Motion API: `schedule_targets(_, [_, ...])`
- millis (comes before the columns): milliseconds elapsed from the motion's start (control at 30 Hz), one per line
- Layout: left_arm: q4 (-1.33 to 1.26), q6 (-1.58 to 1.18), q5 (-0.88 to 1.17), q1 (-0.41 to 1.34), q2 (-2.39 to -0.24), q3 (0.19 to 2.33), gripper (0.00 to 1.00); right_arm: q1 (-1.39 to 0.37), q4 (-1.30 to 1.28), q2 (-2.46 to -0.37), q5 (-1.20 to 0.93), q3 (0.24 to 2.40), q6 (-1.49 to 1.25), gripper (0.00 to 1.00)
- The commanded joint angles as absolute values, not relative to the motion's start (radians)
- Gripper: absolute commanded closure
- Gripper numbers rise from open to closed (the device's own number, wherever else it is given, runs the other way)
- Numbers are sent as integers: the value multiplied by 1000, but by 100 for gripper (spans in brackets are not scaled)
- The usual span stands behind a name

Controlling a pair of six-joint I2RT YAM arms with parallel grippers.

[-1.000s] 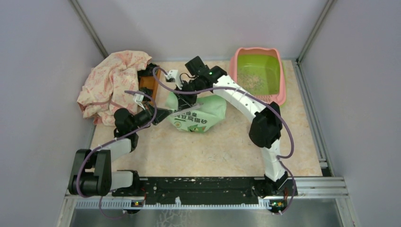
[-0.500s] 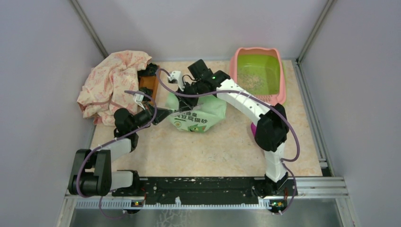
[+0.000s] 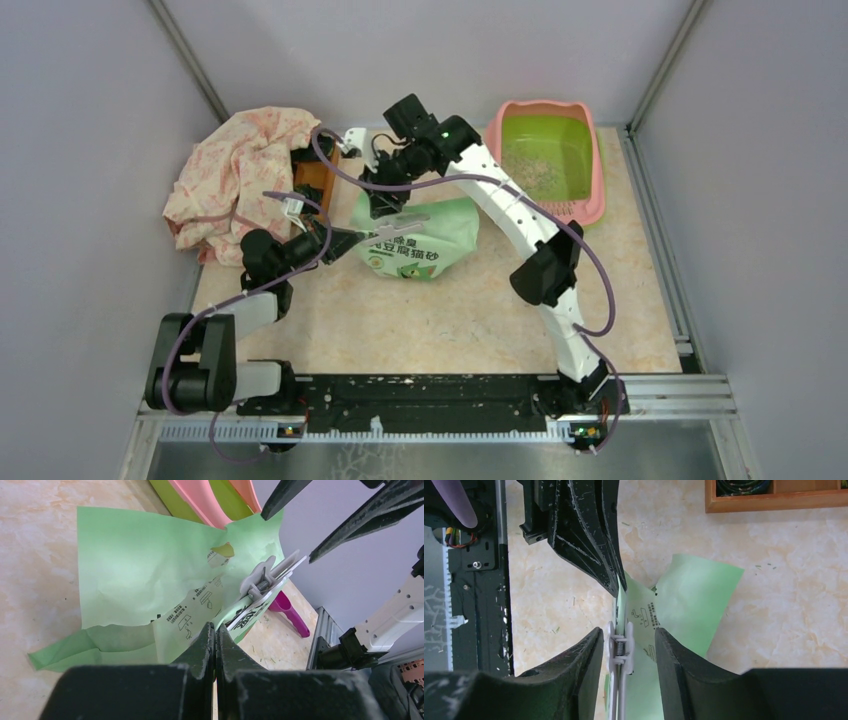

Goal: Fill the litter box with clean litter
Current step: Clamp the cat litter bag at the center of the board.

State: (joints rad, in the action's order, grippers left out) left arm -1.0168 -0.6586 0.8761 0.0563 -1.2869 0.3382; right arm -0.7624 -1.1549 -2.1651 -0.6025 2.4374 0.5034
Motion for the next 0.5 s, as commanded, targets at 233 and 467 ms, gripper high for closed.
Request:
schedule_targets(233, [-1090,-668,907,60,-1271,368,100,-820,-1267,-2203,-520,2483,576,46])
schedule_targets(467, [-1089,-667,905,60,-1263,364,100,-831,-1268,-2214,-454,2488,580,48])
